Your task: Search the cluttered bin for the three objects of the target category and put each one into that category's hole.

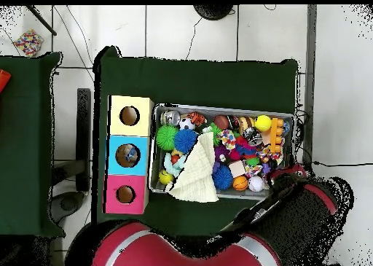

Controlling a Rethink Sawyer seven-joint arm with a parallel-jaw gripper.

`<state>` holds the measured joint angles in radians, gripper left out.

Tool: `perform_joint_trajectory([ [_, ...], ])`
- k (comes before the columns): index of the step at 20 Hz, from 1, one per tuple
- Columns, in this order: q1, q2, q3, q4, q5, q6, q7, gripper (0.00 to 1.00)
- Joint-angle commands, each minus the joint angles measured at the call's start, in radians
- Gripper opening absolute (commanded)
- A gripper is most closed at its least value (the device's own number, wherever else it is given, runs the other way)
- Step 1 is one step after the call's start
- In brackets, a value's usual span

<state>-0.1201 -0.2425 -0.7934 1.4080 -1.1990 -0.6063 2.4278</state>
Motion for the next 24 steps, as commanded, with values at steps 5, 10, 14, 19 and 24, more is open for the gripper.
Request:
perform_joint_trajectory([
  [5, 0.143, 0.227, -0.084, -0.111, -0.352, 0.021, 0.599, 1.00],
  [10, 0.177, 0.311, -0.088, -0.201, -0.383, 0.013, 0.765, 1.00],
  [14, 0.178, 0.318, -0.081, -0.218, -0.378, 0.007, 0.789, 1.00],
  [19, 0.151, 0.263, -0.038, -0.216, -0.322, 0.031, 0.675, 1.00],
  [24, 0.135, 0.267, -0.003, -0.230, -0.287, 0.064, 0.637, 1.00],
])
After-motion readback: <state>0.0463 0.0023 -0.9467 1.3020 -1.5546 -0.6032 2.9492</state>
